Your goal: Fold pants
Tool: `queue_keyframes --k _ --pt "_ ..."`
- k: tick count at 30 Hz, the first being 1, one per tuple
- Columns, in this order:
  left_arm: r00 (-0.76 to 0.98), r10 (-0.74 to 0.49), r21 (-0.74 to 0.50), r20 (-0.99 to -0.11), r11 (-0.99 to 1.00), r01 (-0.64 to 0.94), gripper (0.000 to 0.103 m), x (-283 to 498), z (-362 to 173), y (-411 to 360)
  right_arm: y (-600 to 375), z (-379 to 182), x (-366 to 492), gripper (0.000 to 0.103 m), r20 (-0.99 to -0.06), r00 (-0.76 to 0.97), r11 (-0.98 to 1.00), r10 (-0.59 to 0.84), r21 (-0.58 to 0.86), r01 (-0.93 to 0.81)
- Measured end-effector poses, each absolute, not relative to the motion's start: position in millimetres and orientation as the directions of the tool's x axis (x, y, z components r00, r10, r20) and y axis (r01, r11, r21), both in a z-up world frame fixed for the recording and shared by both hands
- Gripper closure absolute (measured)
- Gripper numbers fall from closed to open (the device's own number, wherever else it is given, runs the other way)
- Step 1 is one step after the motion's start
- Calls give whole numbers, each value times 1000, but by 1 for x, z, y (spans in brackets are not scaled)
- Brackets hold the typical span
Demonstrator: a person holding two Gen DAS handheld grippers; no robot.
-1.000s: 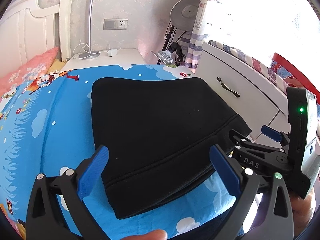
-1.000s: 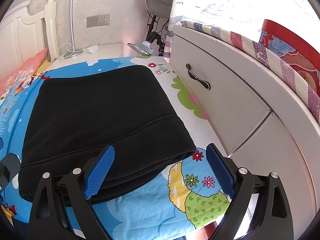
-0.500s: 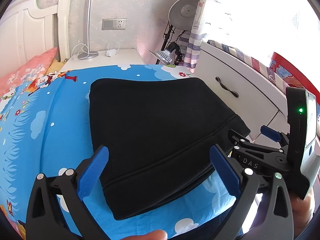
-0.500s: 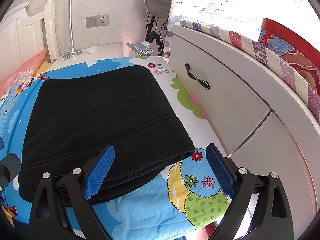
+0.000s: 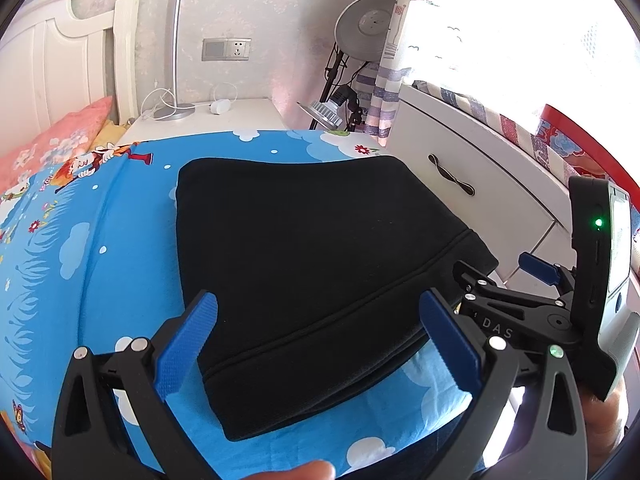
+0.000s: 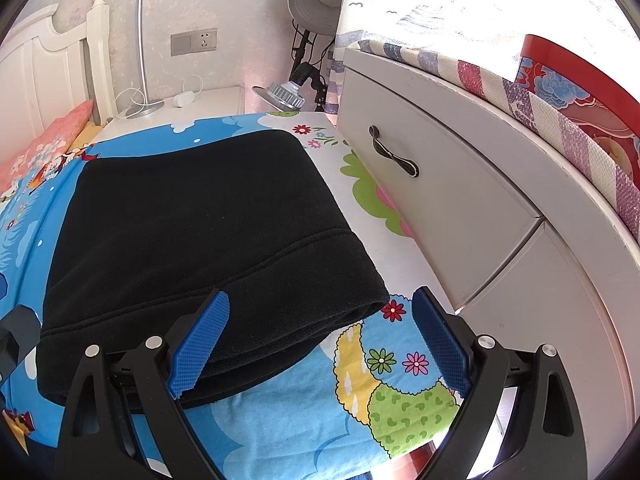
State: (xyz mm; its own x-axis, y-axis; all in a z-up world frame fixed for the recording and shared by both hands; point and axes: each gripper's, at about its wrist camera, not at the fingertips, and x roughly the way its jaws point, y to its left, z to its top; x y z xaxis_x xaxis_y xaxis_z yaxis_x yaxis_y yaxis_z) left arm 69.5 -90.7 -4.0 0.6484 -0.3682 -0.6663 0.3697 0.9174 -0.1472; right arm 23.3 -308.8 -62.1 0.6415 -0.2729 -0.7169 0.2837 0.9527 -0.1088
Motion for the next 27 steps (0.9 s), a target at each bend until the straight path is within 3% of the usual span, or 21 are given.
queue_keyframes --k 19,27 --pt "659 -374 -151 -652 917 370 2 70 -4 -96 -310 -65 23 14 -719 639 952 -274 -106 288" --pt "616 -417 -211 -668 900 381 2 80 -8 -96 -317 -71 20 14 -723 639 950 -262 -78 301"
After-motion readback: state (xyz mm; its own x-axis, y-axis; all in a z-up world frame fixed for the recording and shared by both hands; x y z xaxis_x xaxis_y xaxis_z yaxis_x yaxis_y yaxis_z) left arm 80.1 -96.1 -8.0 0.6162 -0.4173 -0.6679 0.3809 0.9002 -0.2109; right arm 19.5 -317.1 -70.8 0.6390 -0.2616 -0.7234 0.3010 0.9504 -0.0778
